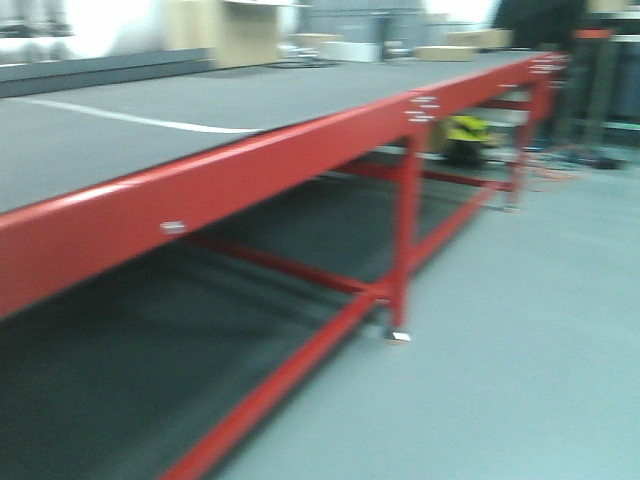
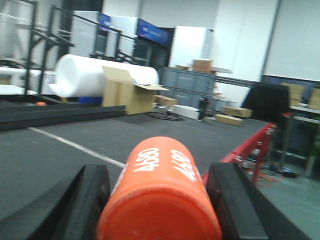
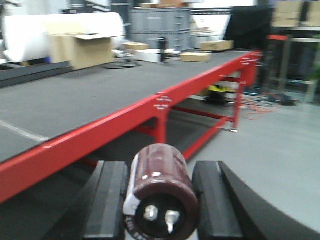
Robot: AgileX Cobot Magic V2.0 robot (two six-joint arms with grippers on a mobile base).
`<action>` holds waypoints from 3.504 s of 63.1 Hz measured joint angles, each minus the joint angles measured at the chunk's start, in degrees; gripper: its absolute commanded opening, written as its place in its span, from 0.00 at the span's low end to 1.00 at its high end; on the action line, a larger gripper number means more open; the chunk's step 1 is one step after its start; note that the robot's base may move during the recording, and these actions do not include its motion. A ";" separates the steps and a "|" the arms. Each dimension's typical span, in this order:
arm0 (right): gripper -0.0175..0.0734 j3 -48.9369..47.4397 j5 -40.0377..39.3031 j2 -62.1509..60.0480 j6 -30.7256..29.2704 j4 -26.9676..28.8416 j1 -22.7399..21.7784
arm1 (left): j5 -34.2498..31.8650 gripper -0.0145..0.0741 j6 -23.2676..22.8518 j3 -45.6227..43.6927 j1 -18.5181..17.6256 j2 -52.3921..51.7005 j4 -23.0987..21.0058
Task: Place cylindrical capacitor in blue bin on shelf
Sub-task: 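Drive the base to the steel shelf holding both cylinders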
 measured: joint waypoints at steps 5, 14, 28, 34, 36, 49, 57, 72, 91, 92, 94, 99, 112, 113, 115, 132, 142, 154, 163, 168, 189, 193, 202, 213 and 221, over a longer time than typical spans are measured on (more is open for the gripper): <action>0.01 0.00 0.00 0.00 0.00 0.00 0.00 | 0.00 0.04 0.00 0.00 0.00 0.00 0.00; 0.01 0.00 0.00 0.00 0.00 0.00 0.00 | 0.00 0.04 0.00 0.00 0.00 0.00 0.00; 0.01 0.00 0.00 0.00 0.00 0.00 0.00 | 0.00 0.04 0.00 0.00 0.00 0.00 0.00; 0.01 0.00 0.00 0.00 0.00 0.00 0.00 | 0.00 0.04 0.00 0.00 0.00 0.00 0.00; 0.01 0.00 0.00 0.00 0.00 0.00 0.00 | 0.00 0.04 0.00 0.00 0.00 0.00 0.00; 0.01 0.00 0.00 0.00 0.00 -0.04 0.00 | 0.00 0.04 0.00 0.00 0.00 0.00 0.00; 0.01 0.00 0.00 0.00 0.00 -0.04 0.00 | 0.00 0.04 0.00 0.00 0.00 0.00 0.00; 0.01 0.00 0.00 0.00 0.00 -0.04 0.00 | 0.00 0.04 0.00 0.00 0.00 0.00 0.00; 0.01 0.00 0.00 0.00 0.00 -0.04 0.00 | 0.00 0.04 0.00 0.00 0.00 0.00 0.00; 0.01 0.00 0.00 0.00 0.00 -0.04 0.00 | 0.00 0.04 0.00 0.00 0.00 0.00 0.00; 0.01 0.00 0.00 0.00 0.00 -0.04 0.00 | 0.00 0.04 0.00 0.00 0.00 0.00 0.00; 0.01 0.00 0.00 0.00 0.00 -0.04 0.00 | 0.00 0.04 0.00 0.00 0.00 0.00 0.00; 0.01 0.00 0.00 0.00 0.00 -0.04 0.00 | 0.00 0.04 0.00 0.00 0.00 0.00 0.00; 0.01 0.00 0.00 0.00 0.00 -0.04 0.00 | 0.00 0.04 0.00 0.00 0.00 0.00 0.00; 0.01 0.00 0.00 0.00 0.00 -0.04 0.00 | 0.00 0.04 0.00 0.00 0.00 0.00 0.00; 0.01 0.00 0.00 0.00 0.00 -0.04 0.00 | 0.00 0.04 0.00 0.00 0.00 0.00 0.00; 0.01 0.00 0.00 0.00 0.00 -0.04 0.00 | 0.00 0.04 0.00 0.00 0.00 0.00 0.00; 0.01 0.00 0.00 0.00 0.00 -0.04 0.00 | 0.00 0.04 0.00 0.00 0.00 0.00 0.00; 0.01 0.00 0.00 0.00 0.00 -0.04 0.00 | 0.00 0.04 0.00 0.00 0.00 0.00 0.00; 0.01 0.00 0.00 0.00 0.00 -0.04 0.00 | 0.00 0.04 0.00 0.00 0.00 0.00 0.00; 0.01 0.00 0.00 0.00 0.00 -0.04 0.00 | 0.00 0.04 0.00 0.00 0.00 0.00 0.00; 0.01 0.00 0.00 0.00 0.00 -0.04 0.00 | 0.00 0.04 0.00 0.00 0.00 0.00 0.00; 0.01 0.00 0.00 0.00 0.00 -0.04 0.00 | 0.00 0.04 0.00 0.00 0.00 0.00 0.00; 0.01 0.00 0.00 0.00 0.00 -0.13 0.00 | 0.00 0.04 0.00 0.00 0.00 0.00 0.00; 0.01 0.00 0.00 0.00 0.00 -0.13 0.00 | 0.00 0.04 0.00 0.00 0.00 0.00 0.00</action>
